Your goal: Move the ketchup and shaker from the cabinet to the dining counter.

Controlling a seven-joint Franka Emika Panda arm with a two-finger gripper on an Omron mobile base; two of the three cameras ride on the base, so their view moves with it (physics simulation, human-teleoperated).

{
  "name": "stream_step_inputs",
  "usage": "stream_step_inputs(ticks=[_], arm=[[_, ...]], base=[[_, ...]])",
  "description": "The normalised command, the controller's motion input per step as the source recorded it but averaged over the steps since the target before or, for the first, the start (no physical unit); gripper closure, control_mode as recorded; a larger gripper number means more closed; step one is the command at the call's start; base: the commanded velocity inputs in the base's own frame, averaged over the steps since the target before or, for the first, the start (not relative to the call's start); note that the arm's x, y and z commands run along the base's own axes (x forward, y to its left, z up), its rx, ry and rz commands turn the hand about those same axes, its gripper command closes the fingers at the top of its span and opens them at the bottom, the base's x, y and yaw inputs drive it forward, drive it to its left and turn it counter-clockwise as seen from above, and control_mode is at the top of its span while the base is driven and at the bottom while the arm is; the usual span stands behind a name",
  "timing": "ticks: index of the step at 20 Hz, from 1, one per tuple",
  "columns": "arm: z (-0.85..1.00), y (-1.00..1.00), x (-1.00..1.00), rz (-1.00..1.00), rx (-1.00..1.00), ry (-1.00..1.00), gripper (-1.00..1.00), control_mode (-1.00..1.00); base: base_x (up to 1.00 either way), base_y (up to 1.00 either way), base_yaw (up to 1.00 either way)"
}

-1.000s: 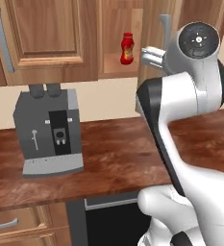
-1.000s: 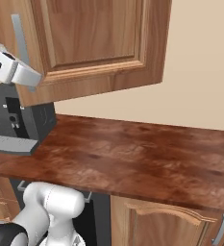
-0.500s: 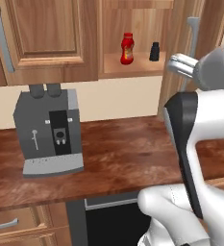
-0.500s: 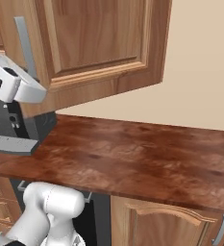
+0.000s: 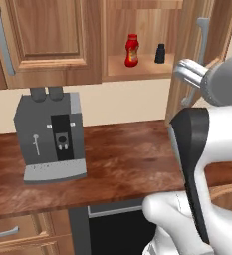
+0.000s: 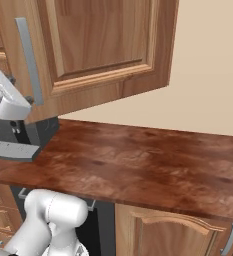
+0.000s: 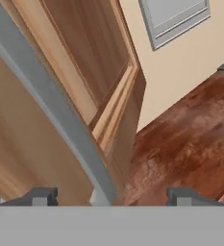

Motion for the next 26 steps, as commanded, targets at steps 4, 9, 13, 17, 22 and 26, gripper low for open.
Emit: stream_step_inputs(ticks=[4, 9, 13, 17, 22, 26], arm=[[0.00, 0.54, -0.18, -0.17, 0.02, -0.04, -1.00, -1.00], [0.00, 0.60, -0.12, -0.23, 0.03, -0.07, -1.00, -1.00], [0.00, 0.59, -0.02, -0.22, 0.07, -0.08, -1.00, -1.00], [-0.03, 0.42, 0.05, -0.05, 0.00, -0.31, -1.00, -1.00], [-0.12, 0.23, 0.34, -0.04, 0.00, -0.37, -1.00, -1.00], [-0.07, 0.08, 0.48, -0.05, 0.02, -0.29, -1.00, -1.00]], base=[[0.00, 0.00, 0.00], [0.00, 0.00, 0.00], [0.00, 0.00, 0.00], [0.00, 0.00, 0.00], [0.00, 0.00, 0.00], [0.00, 0.00, 0.00]])
